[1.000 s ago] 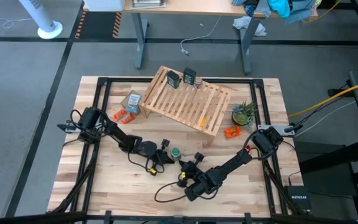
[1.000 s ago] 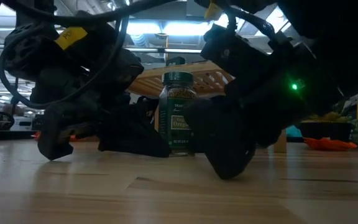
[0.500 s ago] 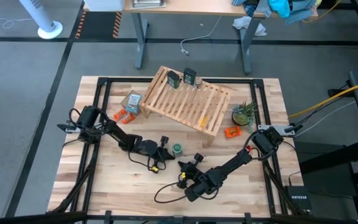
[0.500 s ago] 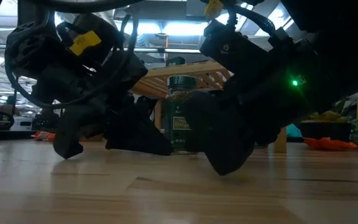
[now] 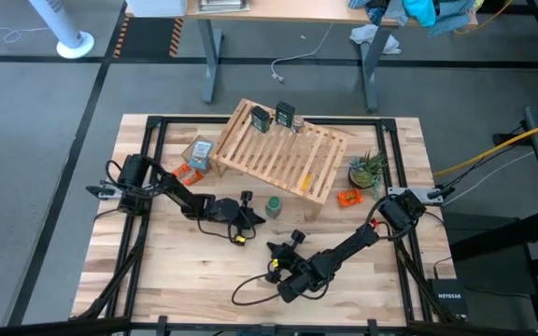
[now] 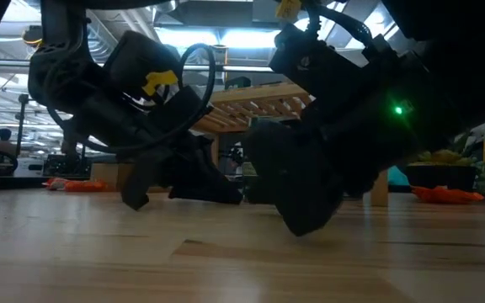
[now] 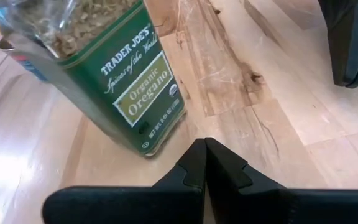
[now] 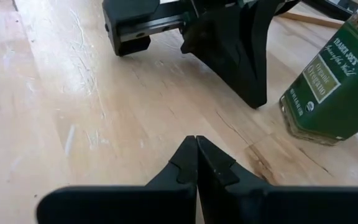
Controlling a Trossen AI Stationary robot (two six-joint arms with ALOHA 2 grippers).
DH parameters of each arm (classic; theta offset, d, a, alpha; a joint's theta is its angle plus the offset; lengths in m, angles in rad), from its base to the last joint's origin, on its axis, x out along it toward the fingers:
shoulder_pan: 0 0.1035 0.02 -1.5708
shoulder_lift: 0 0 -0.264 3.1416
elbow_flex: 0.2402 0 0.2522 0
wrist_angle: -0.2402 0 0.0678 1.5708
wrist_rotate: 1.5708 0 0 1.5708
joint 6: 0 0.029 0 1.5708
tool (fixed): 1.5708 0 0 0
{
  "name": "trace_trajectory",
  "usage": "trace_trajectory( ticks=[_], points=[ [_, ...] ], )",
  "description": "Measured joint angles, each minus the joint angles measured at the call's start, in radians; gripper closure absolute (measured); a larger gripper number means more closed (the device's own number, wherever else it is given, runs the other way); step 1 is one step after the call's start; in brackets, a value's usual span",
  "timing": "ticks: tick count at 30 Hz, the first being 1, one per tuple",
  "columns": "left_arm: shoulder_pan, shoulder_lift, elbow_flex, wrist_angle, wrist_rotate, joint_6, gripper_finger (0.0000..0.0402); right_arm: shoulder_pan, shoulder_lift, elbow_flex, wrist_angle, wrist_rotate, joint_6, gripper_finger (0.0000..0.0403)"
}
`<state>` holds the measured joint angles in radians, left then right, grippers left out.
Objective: Shelf spices
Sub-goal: Remove the left green seasoning can from the shelf
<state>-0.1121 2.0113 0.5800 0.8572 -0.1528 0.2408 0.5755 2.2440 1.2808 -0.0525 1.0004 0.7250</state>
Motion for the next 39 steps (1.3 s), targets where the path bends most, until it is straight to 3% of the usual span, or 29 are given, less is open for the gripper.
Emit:
trace_trajectory(
  ticks=[13, 20, 22, 27, 30, 34, 39],
  points=[
    [-0.121, -0.022, 0.000, -0.050, 0.033, -0.033, 0.0401, 0.001, 0.000, 0.000, 0.008, -0.075, 0.000, 0.0402],
    [-0.188, -0.189, -0.003, -0.275, 0.099, -0.099, 0.0401, 0.001, -0.002, 0.001, 0.035, -0.113, -0.032, 0.0387],
    [-0.198, -0.242, -0.005, -0.352, 0.153, -0.105, 0.0401, -0.001, -0.010, 0.001, 0.049, -0.143, -0.080, 0.0384],
    [-0.204, -0.332, -0.001, -0.435, 0.423, -0.102, 0.0401, 0.000, -0.066, 0.011, 0.054, -0.181, -0.166, 0.0383],
    [-0.210, -0.338, 0.002, -0.432, 0.479, -0.104, 0.0400, 0.001, -0.089, 0.043, 0.051, -0.182, -0.247, 0.0382],
    [-0.213, -0.336, 0.002, -0.437, 0.481, -0.090, 0.0373, 0.001, -0.105, 0.102, 0.047, -0.205, -0.392, 0.0382],
    [-0.212, -0.337, 0.008, -0.396, 0.439, -0.091, 0.0309, 0.001, -0.110, 0.193, -0.076, -0.171, -0.508, 0.0382]
  ],
)
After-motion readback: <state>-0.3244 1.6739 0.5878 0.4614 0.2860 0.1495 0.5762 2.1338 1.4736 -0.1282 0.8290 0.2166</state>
